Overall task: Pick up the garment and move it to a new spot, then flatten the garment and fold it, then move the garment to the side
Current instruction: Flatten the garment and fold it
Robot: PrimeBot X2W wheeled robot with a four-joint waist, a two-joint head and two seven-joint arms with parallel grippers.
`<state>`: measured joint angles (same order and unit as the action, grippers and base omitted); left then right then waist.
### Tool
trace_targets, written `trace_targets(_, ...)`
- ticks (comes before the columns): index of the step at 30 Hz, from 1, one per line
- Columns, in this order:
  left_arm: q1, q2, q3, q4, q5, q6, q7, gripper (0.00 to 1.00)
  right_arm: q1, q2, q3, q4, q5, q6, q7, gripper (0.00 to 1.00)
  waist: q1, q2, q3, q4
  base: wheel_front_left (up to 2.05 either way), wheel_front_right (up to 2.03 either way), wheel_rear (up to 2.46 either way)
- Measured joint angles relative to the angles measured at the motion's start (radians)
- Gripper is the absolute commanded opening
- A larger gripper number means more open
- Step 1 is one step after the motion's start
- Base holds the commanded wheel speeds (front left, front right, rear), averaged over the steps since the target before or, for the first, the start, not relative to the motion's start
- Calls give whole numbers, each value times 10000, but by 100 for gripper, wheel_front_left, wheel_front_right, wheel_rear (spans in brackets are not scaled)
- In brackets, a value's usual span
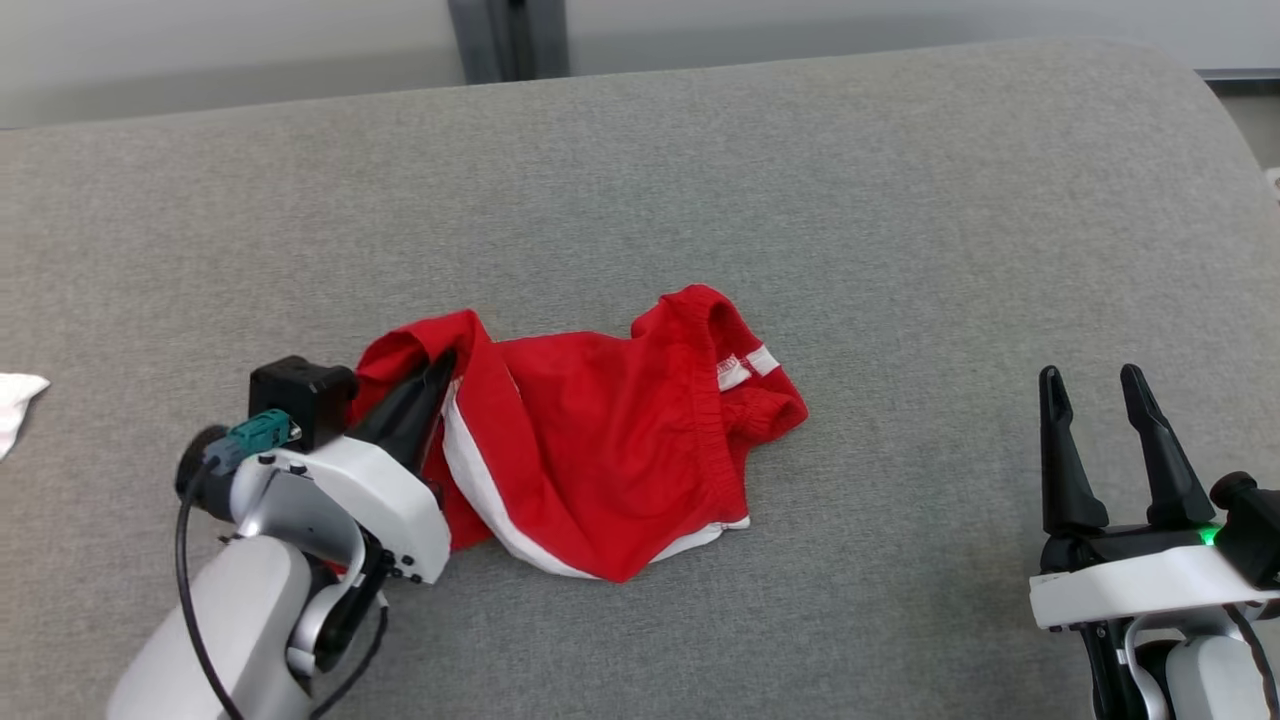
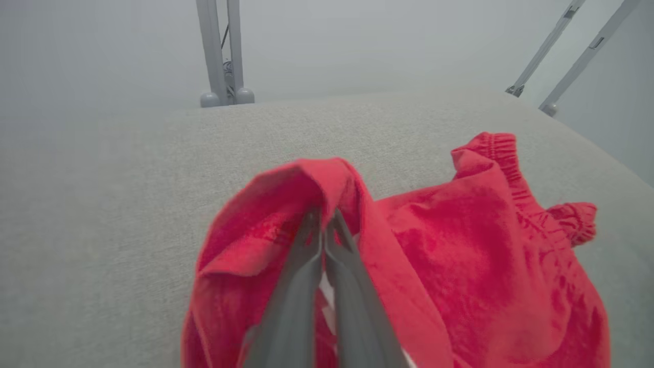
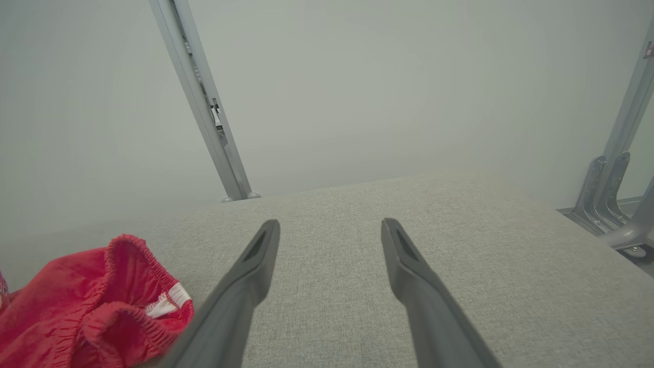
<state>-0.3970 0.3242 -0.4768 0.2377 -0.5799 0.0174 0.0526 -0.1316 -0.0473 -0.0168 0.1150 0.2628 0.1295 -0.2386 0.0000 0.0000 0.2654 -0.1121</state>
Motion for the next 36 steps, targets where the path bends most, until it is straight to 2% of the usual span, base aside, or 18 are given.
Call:
trace_targets(6,150,1463,-46,-2073,564,249,1256,0,15,10,-29,21,21,0,-6,100,0,0,-137,432,0,0,0)
trace_targets(7,150,1463,-46,-2073,564,249,1256,0,15,10,-29,21,21,0,-6,100,0,0,-137,432,0,0,0)
trace_targets(8,295,2015,-58,-2757,635,278,1835,0,13,6,-44,19,21,0,4,100,0,0,-181,565,0,0,0)
trace_targets(10,428,2512,-67,-3434,685,276,2483,0,12,8,-58,12,19,0,8,100,0,0,-219,677,0,0,0)
trace_targets(14,914,3091,-79,-4073,351,270,3496,0,12,8,-69,21,19,0,21,100,0,0,-292,776,0,0,0)
trace_targets(17,1707,3496,-63,-4387,-309,332,4326,0,34,10,-58,88,27,0,35,100,0,0,-390,795,0,0,0)
trace_targets(20,2593,3645,4,-4615,-1298,387,4972,0,157,10,-90,163,96,0,33,100,1,0,-446,809,0,0,0)
trace_targets(23,3279,4067,184,-4738,-1802,600,5413,0,190,4,-138,209,94,0,36,100,1,0,-487,855,0,0,0)
trace_targets(30,4112,4778,740,-5369,-2360,991,5718,0,219,8,-276,84,73,0,174,100,0,0,-563,990,0,0,0)
trace_targets(33,4014,4667,830,-5551,-2468,890,5568,0,227,6,-309,10,61,0,244,100,0,0,-567,1068,0,0,0)
trace_targets(36,3495,4261,752,-5300,-2500,708,5382,0,213,12,-205,-40,44,0,332,100,0,0,-533,1074,0,0,0)
